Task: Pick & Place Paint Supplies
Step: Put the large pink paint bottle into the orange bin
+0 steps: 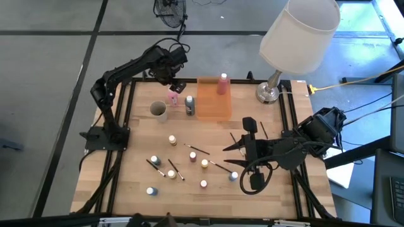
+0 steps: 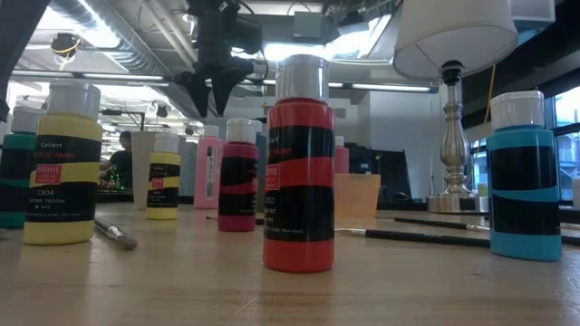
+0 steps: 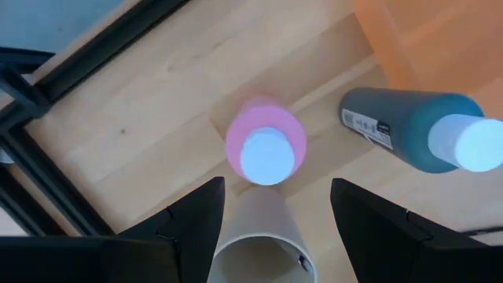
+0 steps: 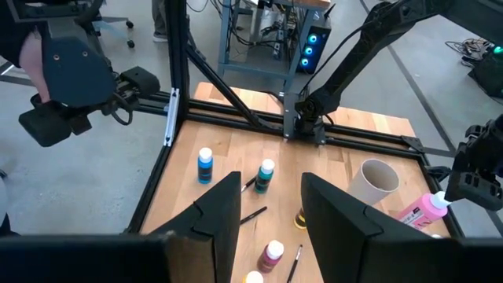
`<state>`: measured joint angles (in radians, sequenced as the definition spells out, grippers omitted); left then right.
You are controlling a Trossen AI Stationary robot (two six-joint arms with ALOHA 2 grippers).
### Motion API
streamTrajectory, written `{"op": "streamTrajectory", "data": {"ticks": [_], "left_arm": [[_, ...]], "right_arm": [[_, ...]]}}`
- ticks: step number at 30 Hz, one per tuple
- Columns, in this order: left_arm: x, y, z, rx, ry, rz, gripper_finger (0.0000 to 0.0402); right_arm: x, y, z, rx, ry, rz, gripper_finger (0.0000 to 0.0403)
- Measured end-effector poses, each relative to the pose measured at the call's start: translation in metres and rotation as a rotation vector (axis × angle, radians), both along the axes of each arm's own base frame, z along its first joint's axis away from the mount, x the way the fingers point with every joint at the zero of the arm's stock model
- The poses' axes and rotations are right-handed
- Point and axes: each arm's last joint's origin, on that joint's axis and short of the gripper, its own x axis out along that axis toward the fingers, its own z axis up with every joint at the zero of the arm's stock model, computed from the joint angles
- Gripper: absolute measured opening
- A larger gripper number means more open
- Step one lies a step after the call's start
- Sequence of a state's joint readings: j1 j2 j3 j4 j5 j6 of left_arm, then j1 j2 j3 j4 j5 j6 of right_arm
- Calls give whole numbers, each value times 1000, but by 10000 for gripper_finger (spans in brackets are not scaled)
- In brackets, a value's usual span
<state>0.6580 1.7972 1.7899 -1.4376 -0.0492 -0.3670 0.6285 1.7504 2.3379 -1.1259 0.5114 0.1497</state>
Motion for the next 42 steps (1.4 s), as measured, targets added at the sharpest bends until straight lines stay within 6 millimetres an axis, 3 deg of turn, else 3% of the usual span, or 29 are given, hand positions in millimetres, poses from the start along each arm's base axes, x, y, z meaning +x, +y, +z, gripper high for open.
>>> {"op": "streamTrajectory", "data": {"ticks": [17, 42], "left_arm": [[10, 6, -18, -52, 41, -8, 229], [9, 9, -19, -51, 36, 38, 229]], "right_arm": [[-1, 0, -2, 4, 25, 11, 137], [-2, 0, -4, 24, 53, 32, 137]]}}
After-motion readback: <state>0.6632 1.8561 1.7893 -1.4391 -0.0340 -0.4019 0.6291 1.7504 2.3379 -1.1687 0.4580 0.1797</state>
